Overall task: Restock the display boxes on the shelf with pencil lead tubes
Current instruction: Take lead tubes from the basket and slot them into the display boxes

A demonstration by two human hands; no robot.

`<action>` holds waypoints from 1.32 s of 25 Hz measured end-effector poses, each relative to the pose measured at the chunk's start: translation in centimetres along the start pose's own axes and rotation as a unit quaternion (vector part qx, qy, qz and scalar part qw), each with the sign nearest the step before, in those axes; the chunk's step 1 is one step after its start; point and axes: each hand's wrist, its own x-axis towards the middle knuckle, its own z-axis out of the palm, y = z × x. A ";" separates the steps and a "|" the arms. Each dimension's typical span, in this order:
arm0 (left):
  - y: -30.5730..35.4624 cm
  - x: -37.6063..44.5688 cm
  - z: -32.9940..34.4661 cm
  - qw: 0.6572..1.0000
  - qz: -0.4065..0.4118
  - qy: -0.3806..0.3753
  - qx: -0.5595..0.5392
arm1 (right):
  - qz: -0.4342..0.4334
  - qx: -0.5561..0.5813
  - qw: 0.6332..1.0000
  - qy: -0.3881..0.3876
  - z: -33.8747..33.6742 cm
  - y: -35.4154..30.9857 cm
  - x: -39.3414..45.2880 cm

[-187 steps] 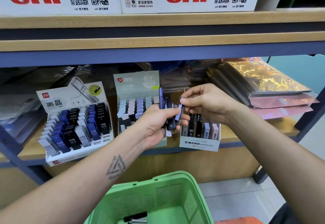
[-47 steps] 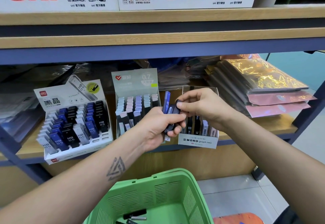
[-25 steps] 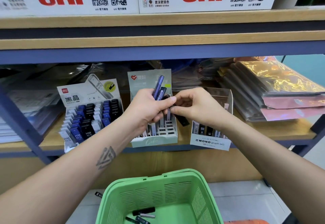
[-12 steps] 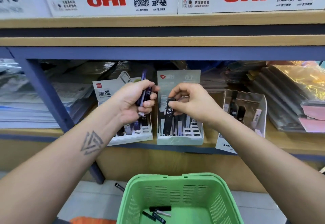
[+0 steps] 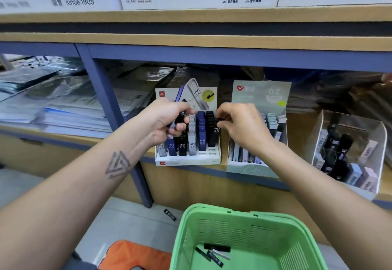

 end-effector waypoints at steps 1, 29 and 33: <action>-0.1 0.0 -0.2 1.000 0.001 0.000 0.003 | -0.002 -0.001 1.000 -0.003 0.4 -0.1 0.1; -1.1 -1.4 3.3 0.974 -0.047 -0.204 -0.088 | 0.137 0.349 0.925 -0.056 -3.1 -1.2 -0.3; -1.2 -1.1 6.6 0.947 -0.074 -0.286 -0.130 | 0.177 0.466 0.864 -0.072 -5.5 0.9 -2.5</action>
